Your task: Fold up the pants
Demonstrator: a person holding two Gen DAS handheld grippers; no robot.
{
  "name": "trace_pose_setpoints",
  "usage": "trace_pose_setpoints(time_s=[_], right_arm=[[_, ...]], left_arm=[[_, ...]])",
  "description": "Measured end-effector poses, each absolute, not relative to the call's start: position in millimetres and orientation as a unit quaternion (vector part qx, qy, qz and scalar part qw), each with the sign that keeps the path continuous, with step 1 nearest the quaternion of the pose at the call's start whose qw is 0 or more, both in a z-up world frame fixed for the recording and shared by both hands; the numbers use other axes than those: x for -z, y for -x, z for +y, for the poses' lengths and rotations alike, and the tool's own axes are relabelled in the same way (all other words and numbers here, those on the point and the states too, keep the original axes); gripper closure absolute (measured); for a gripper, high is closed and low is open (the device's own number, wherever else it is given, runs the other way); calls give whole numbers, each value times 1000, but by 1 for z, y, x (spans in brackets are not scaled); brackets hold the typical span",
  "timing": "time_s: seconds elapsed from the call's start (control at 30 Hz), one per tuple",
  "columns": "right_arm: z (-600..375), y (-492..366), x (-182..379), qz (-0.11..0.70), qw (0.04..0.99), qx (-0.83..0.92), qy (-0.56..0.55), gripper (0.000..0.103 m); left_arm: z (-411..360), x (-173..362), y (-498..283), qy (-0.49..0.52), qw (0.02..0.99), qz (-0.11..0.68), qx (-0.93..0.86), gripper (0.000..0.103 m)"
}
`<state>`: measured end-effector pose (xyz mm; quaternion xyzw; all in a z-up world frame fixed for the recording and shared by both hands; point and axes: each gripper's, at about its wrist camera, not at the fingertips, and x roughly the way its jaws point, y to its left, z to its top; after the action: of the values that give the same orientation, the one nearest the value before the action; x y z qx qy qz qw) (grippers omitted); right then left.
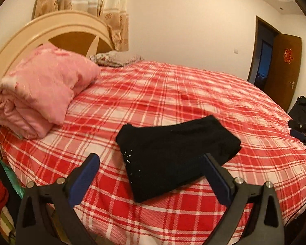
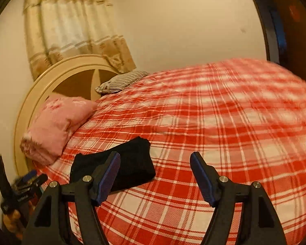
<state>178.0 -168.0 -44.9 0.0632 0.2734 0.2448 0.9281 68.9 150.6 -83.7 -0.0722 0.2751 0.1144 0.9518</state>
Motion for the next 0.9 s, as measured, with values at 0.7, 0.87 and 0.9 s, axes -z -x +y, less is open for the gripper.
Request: trace_pose_setpoints(time_s=[0.7,0.87,0.9], right_arm=[[-147,-154,36,242,936,-256,-12,28],[-148,-154,37,244,936,-252,-14,28],[-148,-154,37,244,936,-252,-15,28]], left_arm=[[139,75,-60,66,956,261,-115,2],[139,75,-59,66,957,260,-114,2],[139,75,-59,65,957,260,-114,2]])
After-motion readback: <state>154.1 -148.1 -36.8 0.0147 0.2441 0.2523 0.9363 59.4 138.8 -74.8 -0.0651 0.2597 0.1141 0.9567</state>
